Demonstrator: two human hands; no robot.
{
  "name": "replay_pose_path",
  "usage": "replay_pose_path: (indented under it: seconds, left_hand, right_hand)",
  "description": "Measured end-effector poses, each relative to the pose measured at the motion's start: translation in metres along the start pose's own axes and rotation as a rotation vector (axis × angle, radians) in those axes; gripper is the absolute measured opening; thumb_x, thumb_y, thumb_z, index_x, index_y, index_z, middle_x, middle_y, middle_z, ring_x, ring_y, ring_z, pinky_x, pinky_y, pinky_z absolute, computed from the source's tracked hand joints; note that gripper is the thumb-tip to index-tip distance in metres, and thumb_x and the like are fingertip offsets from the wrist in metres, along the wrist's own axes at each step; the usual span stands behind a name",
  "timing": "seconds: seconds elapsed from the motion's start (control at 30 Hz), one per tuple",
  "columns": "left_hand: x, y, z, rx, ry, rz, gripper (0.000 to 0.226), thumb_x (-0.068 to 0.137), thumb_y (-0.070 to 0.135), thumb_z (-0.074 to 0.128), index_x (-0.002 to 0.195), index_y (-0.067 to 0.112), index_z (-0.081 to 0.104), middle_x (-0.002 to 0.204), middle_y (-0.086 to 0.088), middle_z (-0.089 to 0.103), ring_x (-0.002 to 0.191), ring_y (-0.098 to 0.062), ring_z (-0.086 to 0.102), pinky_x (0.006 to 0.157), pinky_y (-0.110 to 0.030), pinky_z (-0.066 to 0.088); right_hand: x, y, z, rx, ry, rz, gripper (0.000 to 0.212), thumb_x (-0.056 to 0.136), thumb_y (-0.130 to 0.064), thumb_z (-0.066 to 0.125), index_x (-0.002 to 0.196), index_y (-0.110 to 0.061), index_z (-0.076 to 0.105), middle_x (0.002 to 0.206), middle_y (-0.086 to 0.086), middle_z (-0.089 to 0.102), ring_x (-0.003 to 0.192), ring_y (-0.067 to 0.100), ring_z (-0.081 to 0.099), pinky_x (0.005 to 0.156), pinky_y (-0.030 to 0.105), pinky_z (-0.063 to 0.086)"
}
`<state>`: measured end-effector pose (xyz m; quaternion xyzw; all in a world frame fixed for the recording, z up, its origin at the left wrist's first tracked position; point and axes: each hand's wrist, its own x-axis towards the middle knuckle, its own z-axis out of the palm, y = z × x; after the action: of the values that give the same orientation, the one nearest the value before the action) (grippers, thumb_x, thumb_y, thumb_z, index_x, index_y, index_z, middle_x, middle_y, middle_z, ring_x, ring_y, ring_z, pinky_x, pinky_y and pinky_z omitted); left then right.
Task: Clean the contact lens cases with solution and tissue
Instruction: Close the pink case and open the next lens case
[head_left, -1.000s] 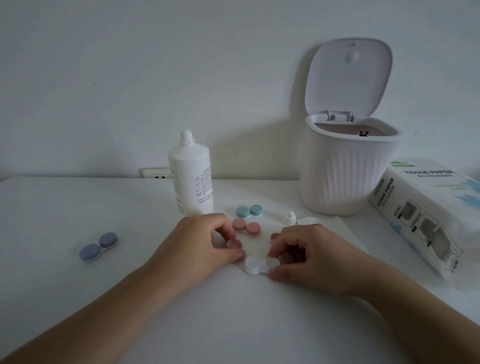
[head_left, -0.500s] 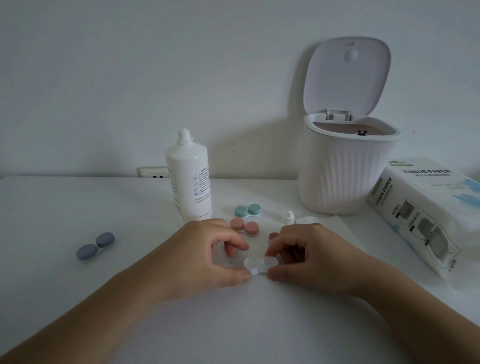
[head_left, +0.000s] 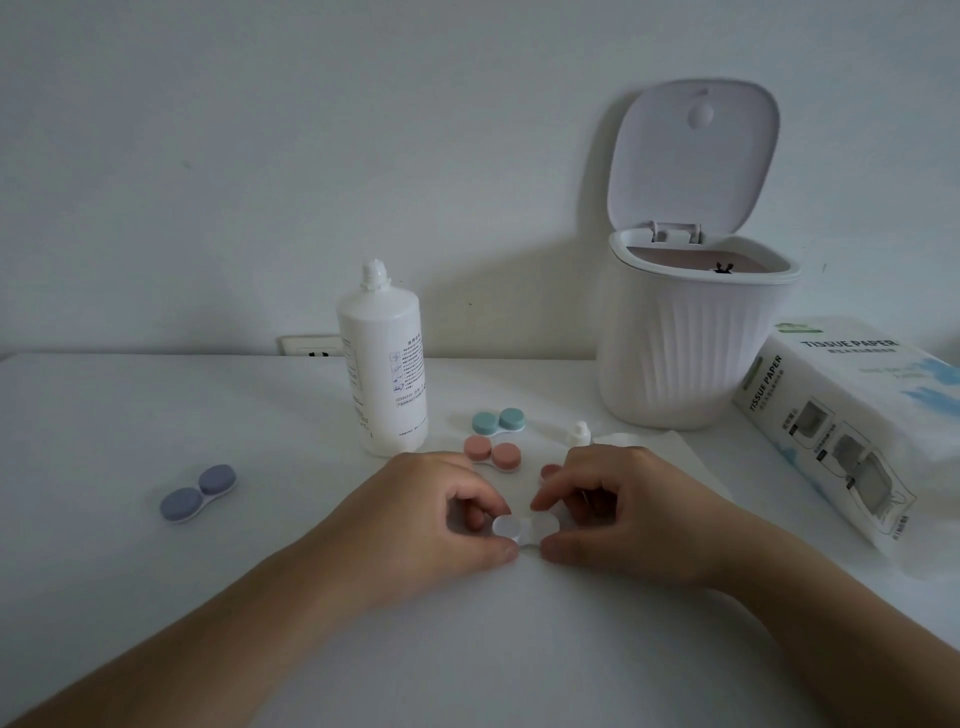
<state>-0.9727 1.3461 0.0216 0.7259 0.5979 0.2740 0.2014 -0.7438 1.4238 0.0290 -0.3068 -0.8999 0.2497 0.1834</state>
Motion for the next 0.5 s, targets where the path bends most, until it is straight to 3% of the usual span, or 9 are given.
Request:
replay_pose_path:
  seconds: [0.17, 0.33, 0.43, 0.5]
  left_hand:
    - [0.0, 0.001, 0.0, -0.04, -0.002, -0.002, 0.019, 0.067, 0.048, 0.081, 0.084, 0.04, 0.076, 0.086, 0.021, 0.065, 0.071, 0.003, 0.058, 0.061, -0.01, 0.039]
    - [-0.002, 0.002, 0.001, -0.057, 0.024, -0.01, 0.014, 0.07, 0.039, 0.084, 0.081, 0.036, 0.076, 0.085, 0.02, 0.065, 0.071, 0.002, 0.059, 0.061, -0.01, 0.04]
    - [-0.003, 0.004, 0.001, -0.06, 0.049, -0.013, 0.011, 0.072, 0.035, 0.084, 0.079, 0.034, 0.076, 0.085, 0.02, 0.066, 0.074, 0.0, 0.062, 0.063, -0.011, 0.042]
    - [-0.003, 0.005, 0.001, -0.069, 0.055, -0.021, 0.01, 0.072, 0.034, 0.084, 0.079, 0.034, 0.076, 0.085, 0.021, 0.067, 0.074, 0.001, 0.062, 0.063, -0.01, 0.042]
  right_hand:
    - [-0.005, 0.002, -0.017, -0.035, 0.189, 0.026, 0.025, 0.08, -0.051, 0.069, 0.101, -0.037, 0.073, 0.083, -0.014, 0.062, 0.081, 0.01, 0.06, 0.069, 0.019, 0.049]
    - [-0.015, 0.018, -0.04, -0.199, 0.231, 0.159, 0.018, 0.09, -0.034, 0.067, 0.108, -0.035, 0.073, 0.093, -0.021, 0.066, 0.089, -0.006, 0.061, 0.076, 0.011, 0.05]
    - [-0.023, 0.028, -0.051, -0.275, 0.18, 0.237, 0.019, 0.089, -0.041, 0.067, 0.106, -0.039, 0.072, 0.1, -0.026, 0.065, 0.092, -0.011, 0.059, 0.086, 0.018, 0.052]
    - [-0.03, 0.034, -0.054, -0.269, 0.142, 0.283, 0.022, 0.086, -0.046, 0.069, 0.108, -0.042, 0.071, 0.107, -0.027, 0.064, 0.095, -0.012, 0.058, 0.089, 0.016, 0.048]
